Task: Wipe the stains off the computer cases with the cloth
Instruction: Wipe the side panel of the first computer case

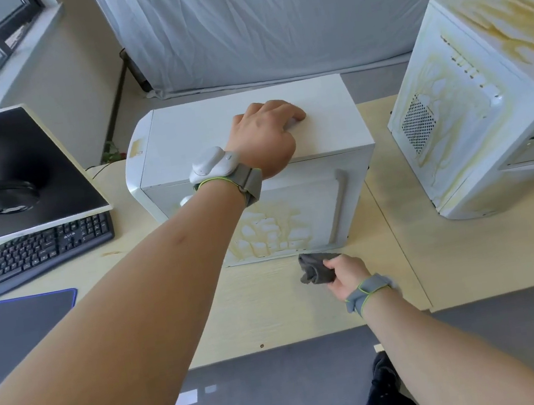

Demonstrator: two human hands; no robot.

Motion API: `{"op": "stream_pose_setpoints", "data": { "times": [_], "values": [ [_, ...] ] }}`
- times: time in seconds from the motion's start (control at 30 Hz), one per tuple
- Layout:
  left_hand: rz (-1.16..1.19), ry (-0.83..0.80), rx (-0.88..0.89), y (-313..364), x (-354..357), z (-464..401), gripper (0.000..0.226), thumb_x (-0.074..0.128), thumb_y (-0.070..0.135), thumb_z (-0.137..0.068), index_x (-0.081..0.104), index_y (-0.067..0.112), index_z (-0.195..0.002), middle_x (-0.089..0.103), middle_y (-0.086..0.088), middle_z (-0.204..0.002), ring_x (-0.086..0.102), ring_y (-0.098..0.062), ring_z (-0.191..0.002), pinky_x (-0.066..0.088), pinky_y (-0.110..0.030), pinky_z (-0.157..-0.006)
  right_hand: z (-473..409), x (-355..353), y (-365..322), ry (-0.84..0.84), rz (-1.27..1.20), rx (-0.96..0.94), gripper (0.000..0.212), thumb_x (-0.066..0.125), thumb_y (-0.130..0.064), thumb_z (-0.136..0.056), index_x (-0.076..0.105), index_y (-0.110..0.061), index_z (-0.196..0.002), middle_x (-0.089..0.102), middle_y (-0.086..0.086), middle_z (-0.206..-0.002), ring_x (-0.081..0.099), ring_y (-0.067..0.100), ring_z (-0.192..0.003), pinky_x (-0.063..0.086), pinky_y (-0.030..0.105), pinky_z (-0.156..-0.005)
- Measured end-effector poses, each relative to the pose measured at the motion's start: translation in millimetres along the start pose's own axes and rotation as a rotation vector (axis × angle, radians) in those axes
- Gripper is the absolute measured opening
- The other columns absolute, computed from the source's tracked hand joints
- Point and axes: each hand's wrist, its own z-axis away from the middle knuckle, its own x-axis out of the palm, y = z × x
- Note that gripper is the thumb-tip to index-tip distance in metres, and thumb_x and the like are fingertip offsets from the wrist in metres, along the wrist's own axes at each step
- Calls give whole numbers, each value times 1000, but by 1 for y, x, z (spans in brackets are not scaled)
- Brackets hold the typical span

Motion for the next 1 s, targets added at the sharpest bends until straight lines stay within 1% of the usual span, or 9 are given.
{"op": "stream_pose_setpoints", "data": {
  "times": [0.17,0.3,0.37,0.53,0.63,0.77,0.83,0.9,1.0],
  "values": [
    [21,-10,-2,0,-3,0,64,35,6,-80,60,37,-129,51,14,-145,39,-18,-129,25,-33,-106,27,32,-29,-25,27,-68,26,51,7,-95,54,-1,-120,58,15,-117,61,32,-93,56,43,-80],
    [19,-11,-5,2,-4,1,63,36,7,-81,60,38,-130,50,14,-145,39,-17,-129,24,-31,-104,69,45,-73,-15,40,-157,13,52,7,-93,54,-5,-90,57,18,-110,62,29,-78,59,34,-50],
    [17,-9,-4,4,-5,2,63,36,7,-81,60,37,-131,49,14,-147,38,-18,-131,24,-32,-105,100,50,-97,-26,-38,-209,13,56,9,-90,59,-3,-87,63,20,-104,65,29,-75,56,31,-42],
    [20,-29,-12,5,-6,2,64,36,7,-81,59,38,-133,47,13,-150,37,-19,-135,25,-34,-107,189,49,-141,-195,-192,-493,14,62,5,-88,65,-8,-84,69,7,-74,69,19,-66,58,33,-58],
    [32,-32,-29,6,-7,3,65,37,6,-80,60,37,-132,47,13,-150,37,-19,-135,26,-37,-108,211,44,-151,-231,-162,-612,15,59,4,-84,65,-9,-79,67,5,-71,66,20,-66,54,35,-61],
    [56,-18,-34,5,-7,4,65,37,6,-79,62,37,-131,49,13,-149,38,-19,-135,26,-36,-107,188,27,-121,-64,6,-557,12,56,2,-77,61,-8,-79,56,11,-78,53,22,-67,39,21,-49],
    [58,-10,-41,4,-7,4,65,37,7,-79,63,37,-131,50,14,-148,38,-18,-134,26,-35,-106,164,19,-91,-31,41,-452,12,54,4,-75,63,-3,-76,60,17,-73,58,27,-61,48,27,-46],
    [56,-16,-43,5,-7,4,65,37,8,-79,63,37,-131,50,14,-148,39,-18,-134,26,-35,-106,136,11,-62,-16,75,-325,18,54,2,-72,64,7,-86,64,23,-77,64,35,-63,56,47,-57],
    [55,-33,-45,4,-7,2,66,35,9,-78,62,38,-131,49,14,-148,39,-19,-133,27,-36,-107,88,4,-30,80,137,-170,5,59,4,-82,58,3,-87,62,19,-91,63,35,-81,56,48,-75]
  ]
}}
